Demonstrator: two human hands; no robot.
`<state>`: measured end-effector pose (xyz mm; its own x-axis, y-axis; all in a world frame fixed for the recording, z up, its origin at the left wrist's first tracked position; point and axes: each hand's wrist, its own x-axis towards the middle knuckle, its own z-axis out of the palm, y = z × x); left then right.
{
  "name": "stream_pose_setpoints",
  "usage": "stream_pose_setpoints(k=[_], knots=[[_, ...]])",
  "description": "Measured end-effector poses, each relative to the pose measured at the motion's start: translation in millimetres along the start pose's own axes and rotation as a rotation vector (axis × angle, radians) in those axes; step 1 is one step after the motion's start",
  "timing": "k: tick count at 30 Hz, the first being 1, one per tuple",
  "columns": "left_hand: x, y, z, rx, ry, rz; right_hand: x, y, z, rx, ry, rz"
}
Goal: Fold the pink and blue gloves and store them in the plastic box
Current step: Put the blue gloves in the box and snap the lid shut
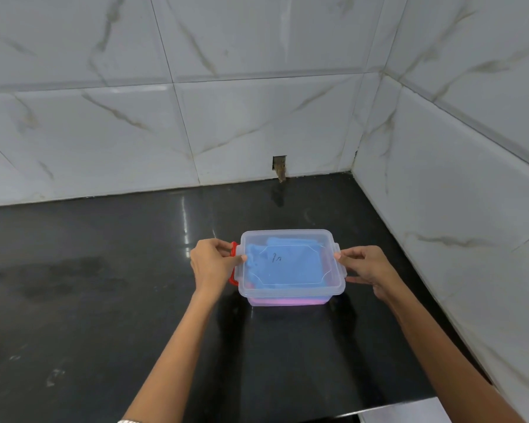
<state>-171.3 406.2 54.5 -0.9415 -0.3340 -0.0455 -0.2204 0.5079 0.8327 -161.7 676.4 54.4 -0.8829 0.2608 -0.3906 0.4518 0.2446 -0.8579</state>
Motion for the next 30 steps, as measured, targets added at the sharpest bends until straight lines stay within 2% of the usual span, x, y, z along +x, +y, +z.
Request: stream_pose_setpoints(k=[3,8,12,17,21,24,28,30], knots=[[-7.5,10.2,4.4,-0.045,0.057,-0.028,-1.6,-2.2,0.5,-0.006,0.004,0.001],[-38.7,29.0,45.4,0.043,0.102,0.142,-1.8,-1.4,-2.1,-0.002,-0.016,0.017],[-26.0,16.9,33.6,0.034,0.156,0.110,-1.3,0.9,-3.9,0.002,-0.042,0.038],[-19.3,18.9,24.5,0.085,0.157,0.098,-2.4,4.1,-7.1,-0.102,-0.291,0.192],[-4.9,7.3,6.1,0.019,0.089,0.028,-0.1,5.3,-4.6,-0.101,-0.335,0.222],[1.0,0.5,-2.5,-0.060,0.017,-0.057,0.5,7.5,-1.3,-0.116,-0.264,0.195],[3.0,-3.5,-5.2,-0.128,-0.012,-0.110,3.5,10.5,5.3,-0.244,0.037,0.012],[3.3,-3.5,-4.9,-0.133,-0.014,-0.114,2.8,6.7,6.9,-0.351,0.132,-0.077]])
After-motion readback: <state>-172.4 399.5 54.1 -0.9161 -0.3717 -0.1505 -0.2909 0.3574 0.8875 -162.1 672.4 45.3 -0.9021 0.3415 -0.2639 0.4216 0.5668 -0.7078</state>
